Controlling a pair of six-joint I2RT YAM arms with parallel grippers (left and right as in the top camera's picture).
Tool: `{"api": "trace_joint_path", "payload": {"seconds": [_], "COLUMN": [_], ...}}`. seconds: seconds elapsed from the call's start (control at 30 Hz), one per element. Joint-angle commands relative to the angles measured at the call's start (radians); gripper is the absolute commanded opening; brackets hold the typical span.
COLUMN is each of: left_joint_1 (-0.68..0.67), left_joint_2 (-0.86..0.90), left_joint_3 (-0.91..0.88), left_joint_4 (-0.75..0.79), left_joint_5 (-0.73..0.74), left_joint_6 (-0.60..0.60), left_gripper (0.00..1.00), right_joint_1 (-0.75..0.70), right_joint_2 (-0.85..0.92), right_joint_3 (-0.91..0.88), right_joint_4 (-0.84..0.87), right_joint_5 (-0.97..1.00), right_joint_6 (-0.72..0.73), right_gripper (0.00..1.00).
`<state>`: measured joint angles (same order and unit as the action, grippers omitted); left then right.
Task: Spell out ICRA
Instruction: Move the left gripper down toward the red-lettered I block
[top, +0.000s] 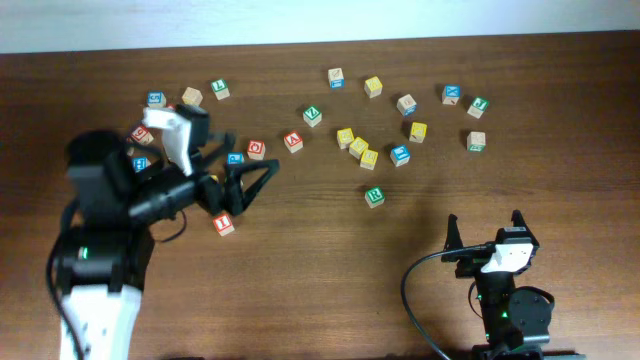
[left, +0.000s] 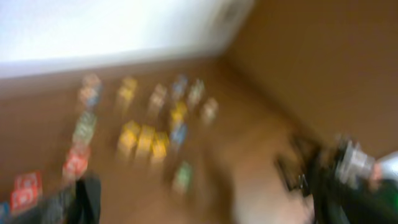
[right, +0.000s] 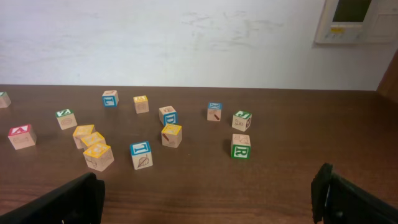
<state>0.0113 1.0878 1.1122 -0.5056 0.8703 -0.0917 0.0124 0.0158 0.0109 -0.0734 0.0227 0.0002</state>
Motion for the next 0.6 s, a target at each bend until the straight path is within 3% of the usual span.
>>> {"api": "trace_joint_path", "payload": {"seconds": [0.0, 0.13, 0.17, 0.23, 0.33, 0.57], "left_joint_1": [-0.060, -0.068, -0.071, -0.115, -0.199, -0.231], "left_joint_2": [0.136, 0.193, 0.193, 0.202, 0.275, 0.539], "left_joint_3": [0.098, 0.099, 0.099, 0.099, 0.098, 0.098], "left_joint_4": [-0.216, -0.265, -0.267, -0.360, -0.495, -0.563], "left_joint_5": [-0.384, -0.398, -0.485, -0.792, -0.938, -0.888], "left_joint_6": [0.035, 0.034, -0.024, -0.242, -0.351, -0.368], "left_gripper": [0.99, 0.99, 0.99, 0.99, 0.99, 0.99], "right_joint_1": [-0.007, -0.007, -0.007, -0.007, -0.007, -0.007], "right_joint_2": [-0.008, -0.008, -0.008, -0.008, -0.008, -0.008], "right_joint_3": [-0.005, -0.005, -0.005, -0.005, -0.005, -0.005], "right_joint_4": [-0.006, -0.006, -0.006, -0.006, -0.006, -0.006], "right_joint_5": [0.012, 0.012, 0.012, 0.012, 0.012, 0.012], "right_joint_6": [0.004, 0.004, 0.004, 0.004, 0.004, 0.004], "right_gripper": [0.98, 0.98, 0.98, 0.98, 0.98, 0.98]}}
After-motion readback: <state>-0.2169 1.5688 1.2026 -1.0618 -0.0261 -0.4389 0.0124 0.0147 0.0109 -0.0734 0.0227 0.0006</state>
